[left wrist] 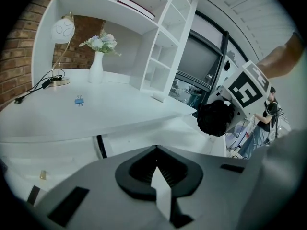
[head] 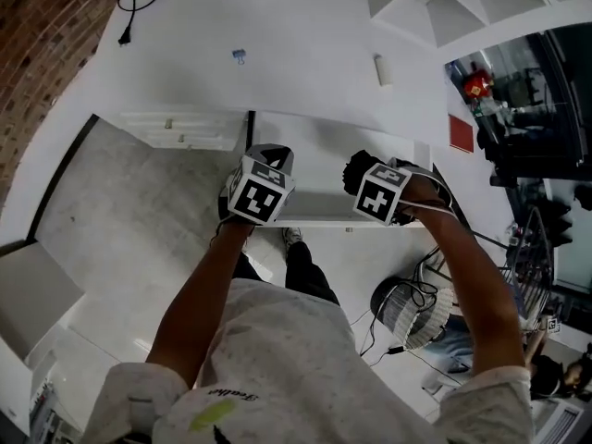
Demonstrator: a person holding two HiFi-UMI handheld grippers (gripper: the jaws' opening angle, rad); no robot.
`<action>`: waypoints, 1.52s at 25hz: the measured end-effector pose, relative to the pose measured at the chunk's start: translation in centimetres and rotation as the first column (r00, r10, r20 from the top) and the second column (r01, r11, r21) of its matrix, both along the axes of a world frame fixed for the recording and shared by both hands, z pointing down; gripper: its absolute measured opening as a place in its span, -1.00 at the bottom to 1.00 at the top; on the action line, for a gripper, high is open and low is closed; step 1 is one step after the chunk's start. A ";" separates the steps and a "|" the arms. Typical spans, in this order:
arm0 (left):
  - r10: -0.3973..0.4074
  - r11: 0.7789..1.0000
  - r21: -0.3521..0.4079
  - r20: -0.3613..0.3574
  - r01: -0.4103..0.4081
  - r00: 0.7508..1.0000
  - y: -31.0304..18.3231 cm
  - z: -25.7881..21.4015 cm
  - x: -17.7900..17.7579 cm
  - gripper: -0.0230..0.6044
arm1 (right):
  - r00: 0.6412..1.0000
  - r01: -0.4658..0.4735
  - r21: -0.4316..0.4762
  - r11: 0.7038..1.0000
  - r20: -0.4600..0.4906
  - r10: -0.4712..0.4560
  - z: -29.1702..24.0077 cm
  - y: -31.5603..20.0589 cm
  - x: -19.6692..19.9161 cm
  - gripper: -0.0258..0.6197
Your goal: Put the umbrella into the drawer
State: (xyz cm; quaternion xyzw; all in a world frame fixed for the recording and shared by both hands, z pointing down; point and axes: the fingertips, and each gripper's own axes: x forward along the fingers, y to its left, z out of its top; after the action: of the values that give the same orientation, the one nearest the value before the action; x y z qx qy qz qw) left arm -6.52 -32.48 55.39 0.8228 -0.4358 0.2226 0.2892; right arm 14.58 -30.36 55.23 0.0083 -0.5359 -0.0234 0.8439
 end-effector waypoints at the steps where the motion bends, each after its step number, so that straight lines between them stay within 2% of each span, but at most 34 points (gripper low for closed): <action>1: -0.013 1.000 -0.003 0.003 0.013 1.000 0.2 0.1 -0.2 -0.94 | 1.000 0.011 -0.008 1.000 0.001 -0.011 0.4 -0.1 -0.1 -0.14; 10: -0.110 0.994 -0.008 0.056 0.110 0.992 0.9 0.6 -0.1 -0.94 | 0.996 0.088 -0.081 0.993 0.025 -0.086 4.1 -1.1 0.2 -0.14; 16: -0.192 0.981 0.014 0.020 0.192 0.981 0.7 -0.1 0.4 -0.94 | 0.990 0.136 -0.115 0.984 0.038 -0.133 5.7 -1.5 1.1 -0.14; 23: -0.220 0.976 0.008 0.023 0.220 0.975 1.2 -0.2 1.9 -0.94 | 0.984 0.171 -0.134 0.976 0.067 -0.163 7.4 -1.6 1.7 -0.14; 28: -0.222 0.975 0.009 0.069 0.222 0.973 1.7 0.0 2.6 -0.94 | 0.984 0.166 -0.133 0.977 0.093 -0.155 8.3 -2.2 1.9 -0.14; 33: -0.239 0.969 -0.027 0.142 0.245 0.961 2.4 0.7 3.2 -0.94 | 0.979 0.185 -0.150 0.971 0.113 -0.169 8.8 -2.5 1.9 -0.14; 38: -0.257 0.963 -0.047 0.161 0.267 0.953 2.5 1.0 4.1 -0.94 | 0.979 0.178 -0.177 0.968 0.128 -0.157 9.3 -2.2 1.9 -0.14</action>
State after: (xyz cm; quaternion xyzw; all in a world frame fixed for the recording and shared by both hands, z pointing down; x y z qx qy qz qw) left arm -2.46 -29.96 56.40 0.7278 -0.5542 0.2597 0.3096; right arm 16.45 -32.56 64.55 -0.1151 -0.5813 -0.0438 0.8044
